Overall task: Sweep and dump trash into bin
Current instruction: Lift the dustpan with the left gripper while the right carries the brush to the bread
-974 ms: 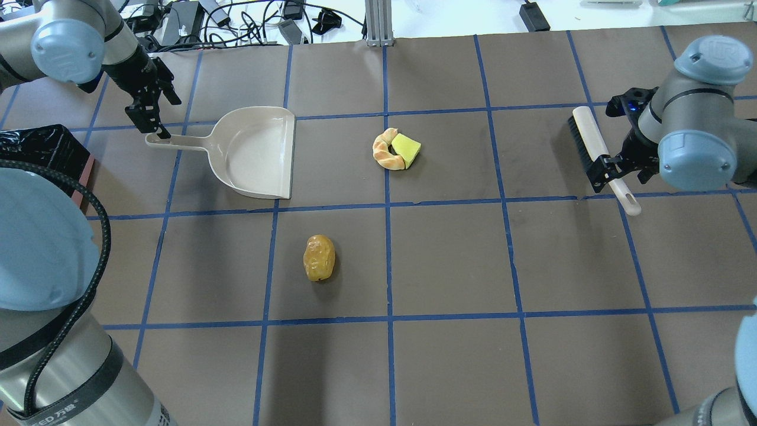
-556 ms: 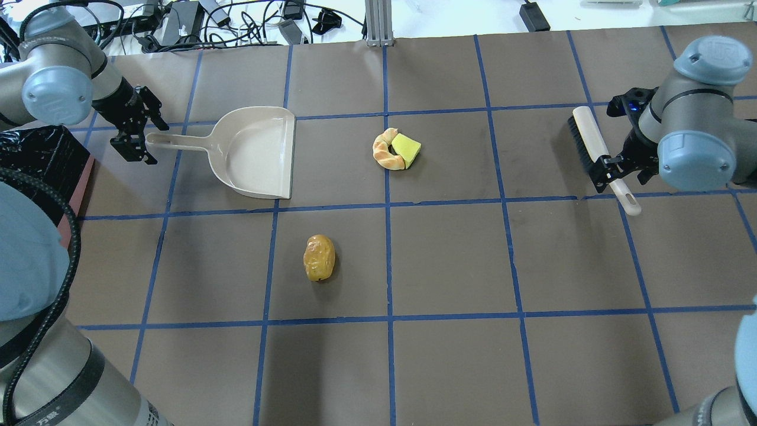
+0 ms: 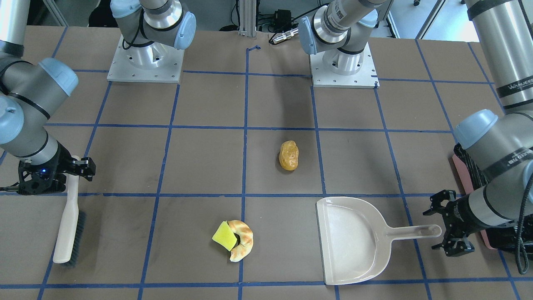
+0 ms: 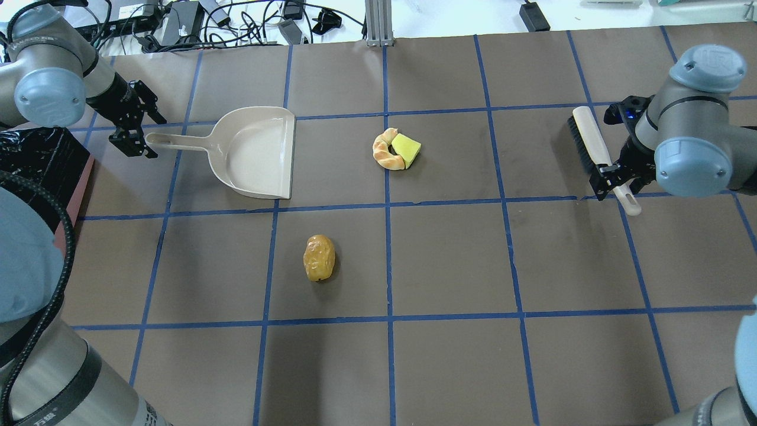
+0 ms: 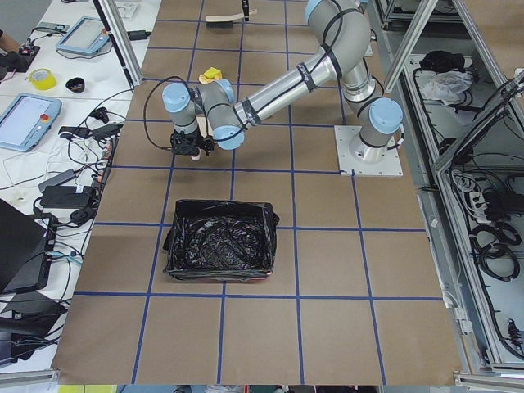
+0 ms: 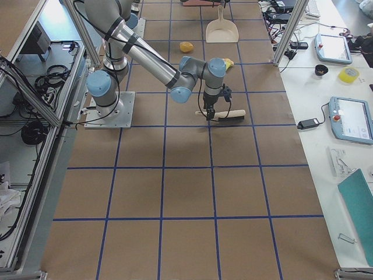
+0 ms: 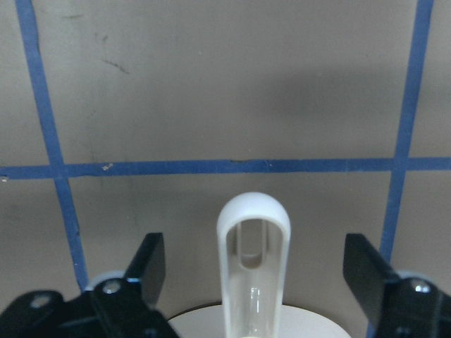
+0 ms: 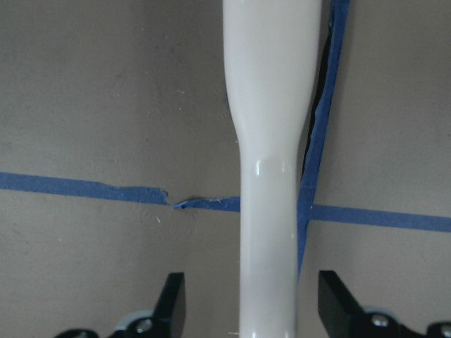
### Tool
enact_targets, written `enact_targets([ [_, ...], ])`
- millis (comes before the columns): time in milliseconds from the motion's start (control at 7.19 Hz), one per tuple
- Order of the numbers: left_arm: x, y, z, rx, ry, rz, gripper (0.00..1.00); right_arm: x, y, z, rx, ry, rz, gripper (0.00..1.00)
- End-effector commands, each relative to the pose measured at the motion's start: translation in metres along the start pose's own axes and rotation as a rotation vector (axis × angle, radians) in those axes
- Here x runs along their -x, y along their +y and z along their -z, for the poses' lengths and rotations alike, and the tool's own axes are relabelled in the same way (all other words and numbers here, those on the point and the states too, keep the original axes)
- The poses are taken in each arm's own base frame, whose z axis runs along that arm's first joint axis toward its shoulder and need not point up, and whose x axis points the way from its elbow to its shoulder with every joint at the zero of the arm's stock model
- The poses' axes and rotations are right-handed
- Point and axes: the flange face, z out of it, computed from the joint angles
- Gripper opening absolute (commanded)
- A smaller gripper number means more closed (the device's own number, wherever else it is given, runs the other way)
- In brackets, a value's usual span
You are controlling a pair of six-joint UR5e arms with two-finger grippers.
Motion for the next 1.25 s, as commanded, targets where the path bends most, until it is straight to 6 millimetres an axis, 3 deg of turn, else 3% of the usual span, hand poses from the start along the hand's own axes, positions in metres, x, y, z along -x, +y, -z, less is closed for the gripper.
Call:
enact_targets([
  [0, -0.005, 0.001, -0.019, 0.0, 0.02, 0.005, 0.91, 0.0, -0.001, 0.002, -0.005, 0.003, -0.003, 0.44],
  [278, -0.005, 0.008, -0.012, -0.004, 0.022, 0.0, 0.9, -0.002, -0.001, 0.008, -0.019, 0.012, -0.004, 0.44],
  [417, -0.006, 0.015, -0.013, -0.004, 0.021, -0.01, 0.84, -0.001, 0.0, 0.013, -0.028, 0.016, -0.018, 0.44],
  [695, -0.008, 0.027, -0.021, 0.001, 0.012, -0.03, 0.63, 0.0, 0.002, 0.01, -0.015, 0.008, -0.023, 0.27],
  [974, -0.003, 0.029, -0.02, 0.003, 0.009, -0.046, 0.0, 0.0, 0.001, 0.008, -0.013, 0.005, -0.023, 0.27],
  [1113, -0.003, 0.029, -0.019, 0.003, 0.011, -0.045, 0.0, -0.001, 0.0, 0.014, -0.027, 0.014, -0.021, 0.15],
])
